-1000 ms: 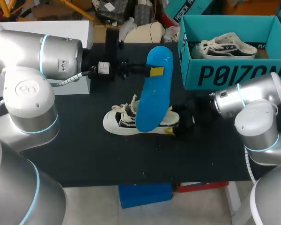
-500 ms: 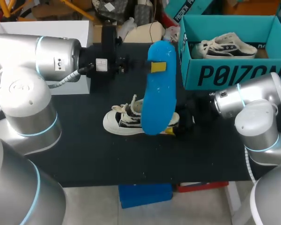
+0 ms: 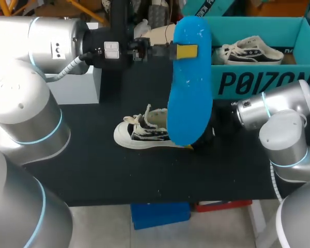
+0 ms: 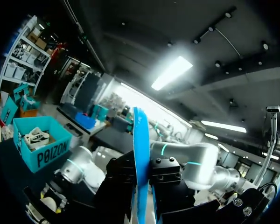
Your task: Take the shoe out of the shoebox, open the shoe tongue, remove and reinsert the insole, then place the shoe into the shoebox
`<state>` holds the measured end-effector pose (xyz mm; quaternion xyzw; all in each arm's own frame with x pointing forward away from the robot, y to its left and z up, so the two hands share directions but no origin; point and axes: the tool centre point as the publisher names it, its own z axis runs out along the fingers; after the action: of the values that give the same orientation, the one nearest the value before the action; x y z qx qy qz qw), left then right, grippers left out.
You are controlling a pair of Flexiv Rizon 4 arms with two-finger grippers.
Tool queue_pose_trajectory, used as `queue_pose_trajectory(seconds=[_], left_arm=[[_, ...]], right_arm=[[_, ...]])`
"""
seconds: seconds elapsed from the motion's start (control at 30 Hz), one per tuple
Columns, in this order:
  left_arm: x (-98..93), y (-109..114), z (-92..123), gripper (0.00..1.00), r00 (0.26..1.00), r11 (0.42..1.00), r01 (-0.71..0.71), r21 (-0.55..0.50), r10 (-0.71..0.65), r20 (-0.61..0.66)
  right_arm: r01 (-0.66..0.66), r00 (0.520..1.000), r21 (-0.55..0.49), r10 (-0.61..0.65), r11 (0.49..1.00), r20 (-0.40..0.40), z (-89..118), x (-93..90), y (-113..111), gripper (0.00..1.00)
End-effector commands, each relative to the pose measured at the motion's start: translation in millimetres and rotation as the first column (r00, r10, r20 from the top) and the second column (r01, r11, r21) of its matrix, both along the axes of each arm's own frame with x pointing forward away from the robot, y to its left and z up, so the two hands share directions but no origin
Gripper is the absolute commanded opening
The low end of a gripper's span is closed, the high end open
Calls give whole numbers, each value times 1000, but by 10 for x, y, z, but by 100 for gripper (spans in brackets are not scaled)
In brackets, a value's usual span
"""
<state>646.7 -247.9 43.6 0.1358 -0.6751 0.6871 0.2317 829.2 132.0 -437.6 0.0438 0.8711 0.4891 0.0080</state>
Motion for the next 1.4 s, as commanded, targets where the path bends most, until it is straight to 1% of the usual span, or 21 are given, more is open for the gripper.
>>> queue_pose_trajectory(seconds=[0.03, 0.13, 0.27, 0.4, 0.43, 0.6, 0.63, 0.67, 0.7, 0.97, 1.1, 1.27, 1.33, 1.4], left_arm=[[-136, -6, 167, 0, 1000, 999, -7, 32, 7, 0], [-254, 1, 272, 0, 1000, 999, 1, 42, -2, 6], [-377, 6, 385, 0, 1000, 999, 24, 30, -24, -1], [-418, 17, 427, 0, 1000, 1000, 28, 13, -28, -12], [-420, 24, 427, 0, 999, 1000, 28, -4, -28, -28], [-420, 24, 427, 0, 999, 1000, 28, -4, -28, -28], [-420, 24, 427, 0, 999, 1000, 28, -4, -28, -28], [-420, 24, 427, 0, 999, 1000, 28, -4, -28, -28], [-420, 24, 427, 0, 999, 1000, 28, -4, -28, -28], [-420, 24, 427, 0, 999, 1000, 28, -4, -28, -28], [-420, 24, 427, 0, 999, 1000, 28, -4, -28, -28], [-420, 24, 427, 0, 999, 1000, 28, -4, -28, -28], [-420, 24, 427, 0, 999, 1000, 28, -4, -28, -28], [-420, 24, 427, 0, 999, 1000, 28, -4, -28, -28]], right_arm=[[1, 1000, -1, -1, 1000, -1, -42, 3, 11, 0], [1, 1000, -1, -1, 1000, -1, -42, 3, 11, 0], [1, 1000, -1, -1, 1000, -1, -42, 3, 11, 0], [1, 1000, -1, -1, 1000, -1, -42, 3, 11, 0], [1, 1000, -1, -1, 1000, -1, -42, 3, 11, 0], [1, 1000, -1, -1, 1000, -1, -42, 3, 11, 0], [1, 1000, -1, -1, 1000, -1, -42, 3, 11, 20], [2, 1000, 0, -2, 1000, 0, -38, -3, 5, 55], [5, 1000, -1, -5, 1000, 1, -34, -8, 0, 100], [-28, 999, -128, 23, 991, -40, 36, -21, -105, 100], [-52, 997, -233, 37, 971, -69, 79, -7, -178, 100], [-62, 993, -413, 13, 909, -119, 140, 1, -254, 100], [-50, 993, -469, -8, 882, -121, 168, 0, -277, 100], [-51, 992, -533, -17, 845, -122, 188, 2, -278, 100]])
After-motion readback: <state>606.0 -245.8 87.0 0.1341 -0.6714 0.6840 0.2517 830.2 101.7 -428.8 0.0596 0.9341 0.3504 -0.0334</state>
